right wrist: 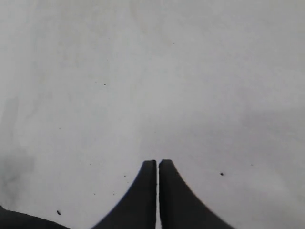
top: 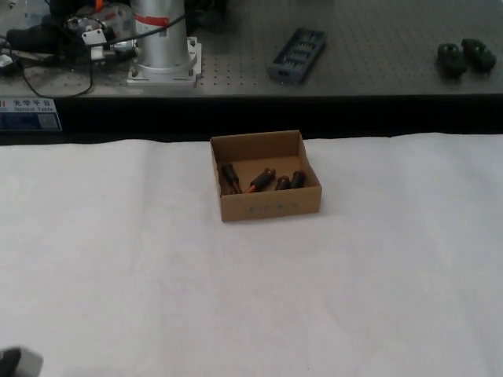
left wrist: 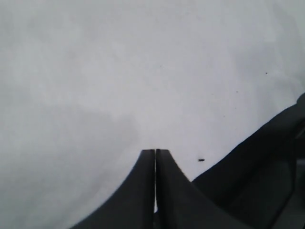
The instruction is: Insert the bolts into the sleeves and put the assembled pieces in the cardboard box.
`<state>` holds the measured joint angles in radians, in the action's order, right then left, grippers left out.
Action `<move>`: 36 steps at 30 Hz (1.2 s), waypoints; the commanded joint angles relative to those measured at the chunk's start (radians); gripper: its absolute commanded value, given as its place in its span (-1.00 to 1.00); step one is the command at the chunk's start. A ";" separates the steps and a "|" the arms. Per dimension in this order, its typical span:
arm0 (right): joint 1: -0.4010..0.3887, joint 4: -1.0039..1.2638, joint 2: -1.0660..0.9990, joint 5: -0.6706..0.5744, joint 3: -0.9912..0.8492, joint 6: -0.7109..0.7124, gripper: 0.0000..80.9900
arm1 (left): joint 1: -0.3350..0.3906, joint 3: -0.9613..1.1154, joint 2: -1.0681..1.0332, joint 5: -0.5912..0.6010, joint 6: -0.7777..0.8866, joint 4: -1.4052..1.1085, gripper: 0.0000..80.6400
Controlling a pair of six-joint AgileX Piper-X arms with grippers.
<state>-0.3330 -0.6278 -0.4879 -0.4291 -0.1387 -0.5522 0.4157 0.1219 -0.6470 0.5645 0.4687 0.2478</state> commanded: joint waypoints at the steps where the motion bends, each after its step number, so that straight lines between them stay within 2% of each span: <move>1: 0.004 0.063 0.008 -0.015 0.039 -0.038 -0.93 | -0.002 -0.085 0.005 0.005 0.102 -0.079 -0.98; 10: 0.004 0.112 0.008 -0.015 0.139 -0.092 -0.93 | -0.002 -0.122 0.005 0.005 0.100 -0.068 -0.98; 20: 0.004 0.086 0.008 0.038 0.139 -0.092 -0.93 | -0.002 -0.122 0.005 0.002 0.077 0.062 -0.98; 36: 0.004 0.089 0.008 0.038 0.139 -0.092 -0.93 | -0.002 -0.122 0.005 0.002 0.077 0.067 -0.98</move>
<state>-0.3330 -0.5411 -0.4879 -0.3923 0.0092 -0.6428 0.4157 -0.0088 -0.6470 0.5645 0.5571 0.3052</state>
